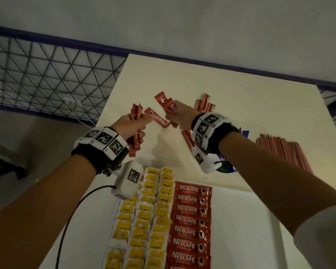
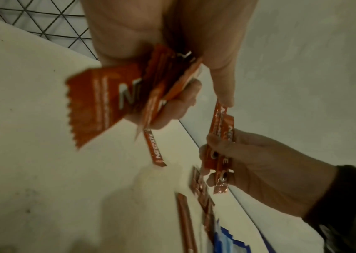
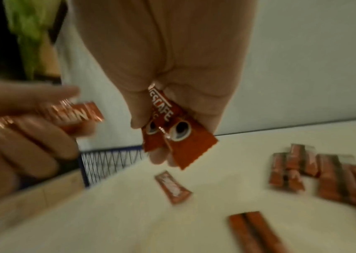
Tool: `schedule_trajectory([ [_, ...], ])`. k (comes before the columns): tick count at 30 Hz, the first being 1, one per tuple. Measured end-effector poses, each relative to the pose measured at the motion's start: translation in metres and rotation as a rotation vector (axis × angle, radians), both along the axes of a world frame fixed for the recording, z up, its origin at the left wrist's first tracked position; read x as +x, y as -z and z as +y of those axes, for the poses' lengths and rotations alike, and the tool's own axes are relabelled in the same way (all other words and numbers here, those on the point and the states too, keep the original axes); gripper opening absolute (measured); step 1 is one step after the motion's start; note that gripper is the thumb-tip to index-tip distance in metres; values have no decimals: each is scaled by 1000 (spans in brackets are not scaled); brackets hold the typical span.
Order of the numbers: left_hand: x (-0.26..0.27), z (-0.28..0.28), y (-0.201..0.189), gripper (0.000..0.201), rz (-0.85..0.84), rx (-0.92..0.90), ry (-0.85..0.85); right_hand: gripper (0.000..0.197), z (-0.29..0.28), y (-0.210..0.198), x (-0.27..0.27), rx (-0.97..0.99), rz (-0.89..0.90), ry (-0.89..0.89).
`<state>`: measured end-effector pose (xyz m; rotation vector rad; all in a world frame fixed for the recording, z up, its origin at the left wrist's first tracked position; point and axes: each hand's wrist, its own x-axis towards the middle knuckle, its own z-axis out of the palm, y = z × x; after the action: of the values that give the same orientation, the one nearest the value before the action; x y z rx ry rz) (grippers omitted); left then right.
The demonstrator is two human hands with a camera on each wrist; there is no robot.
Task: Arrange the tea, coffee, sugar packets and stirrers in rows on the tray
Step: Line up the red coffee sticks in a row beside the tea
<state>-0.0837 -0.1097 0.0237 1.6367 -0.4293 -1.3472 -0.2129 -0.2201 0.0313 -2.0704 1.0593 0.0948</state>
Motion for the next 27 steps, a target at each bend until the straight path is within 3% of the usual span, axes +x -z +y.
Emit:
schedule_trajectory([
  [1, -6, 2, -5, 20, 11, -13, 12, 8, 12, -11, -4, 61, -65, -8],
  [7, -46, 19, -31, 29, -39, -122, 136, 13, 76, -46, -28, 393, -302, 3],
  [12, -66, 45, -28, 20, -40, -144, 116, 18, 101, -46, -57, 478, -281, 138],
  [17, -77, 68, -22, 20, 4, -138, 83, 7, 122, -46, -95, 585, -306, 282],
  [22, -77, 86, -10, 30, -32, -92, 182, 11, 139, -38, -126, 548, -397, 385],
  [27, -76, 98, -2, 24, -127, 30, 296, 5, 147, -24, -150, 542, -508, 504],
])
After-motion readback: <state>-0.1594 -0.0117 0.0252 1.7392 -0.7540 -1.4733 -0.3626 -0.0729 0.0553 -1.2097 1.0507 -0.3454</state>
